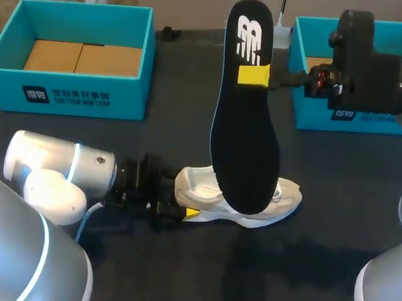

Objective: Take the shoe out of the shoebox, open the shoe tongue, remove and reinsert the insole, then place the shoe into the shoebox

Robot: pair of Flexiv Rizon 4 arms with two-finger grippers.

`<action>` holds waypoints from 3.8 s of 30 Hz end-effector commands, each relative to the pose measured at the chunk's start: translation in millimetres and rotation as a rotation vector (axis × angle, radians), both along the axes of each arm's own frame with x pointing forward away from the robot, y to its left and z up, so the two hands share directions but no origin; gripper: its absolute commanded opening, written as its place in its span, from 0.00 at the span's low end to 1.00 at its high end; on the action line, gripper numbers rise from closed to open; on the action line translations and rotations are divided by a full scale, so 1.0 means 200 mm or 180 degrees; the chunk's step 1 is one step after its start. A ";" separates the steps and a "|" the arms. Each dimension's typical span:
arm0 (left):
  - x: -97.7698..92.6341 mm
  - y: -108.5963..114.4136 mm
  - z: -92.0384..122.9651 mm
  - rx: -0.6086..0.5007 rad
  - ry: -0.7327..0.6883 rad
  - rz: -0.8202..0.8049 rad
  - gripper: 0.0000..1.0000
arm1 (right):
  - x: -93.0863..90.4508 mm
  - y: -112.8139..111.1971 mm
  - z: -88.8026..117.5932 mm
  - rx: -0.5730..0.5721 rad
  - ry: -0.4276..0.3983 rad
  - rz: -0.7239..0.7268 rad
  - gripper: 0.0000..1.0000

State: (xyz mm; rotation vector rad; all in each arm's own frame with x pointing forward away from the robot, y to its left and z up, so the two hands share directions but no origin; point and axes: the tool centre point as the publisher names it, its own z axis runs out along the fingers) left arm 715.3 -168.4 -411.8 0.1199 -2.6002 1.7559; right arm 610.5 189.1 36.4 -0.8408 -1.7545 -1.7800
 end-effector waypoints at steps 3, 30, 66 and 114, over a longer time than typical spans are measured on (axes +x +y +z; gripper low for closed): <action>-0.03 0.05 0.08 0.0025 -0.0010 -0.0024 1.00 | -0.04 0.03 0.01 0.0018 -0.0004 -0.0065 0.00; 0.01 0.21 0.23 0.1015 0.0096 -0.0168 1.00 | -0.04 0.03 0.01 0.0018 -0.0004 -0.0065 0.00; 0.03 0.27 0.45 0.2134 0.0026 -0.0207 1.00 | -0.04 0.03 0.01 0.0018 -0.0004 -0.0065 0.00; 0.01 0.19 0.49 0.3523 0.0120 -0.0059 1.00 | -0.04 0.03 0.01 0.0018 -0.0004 -0.0065 0.00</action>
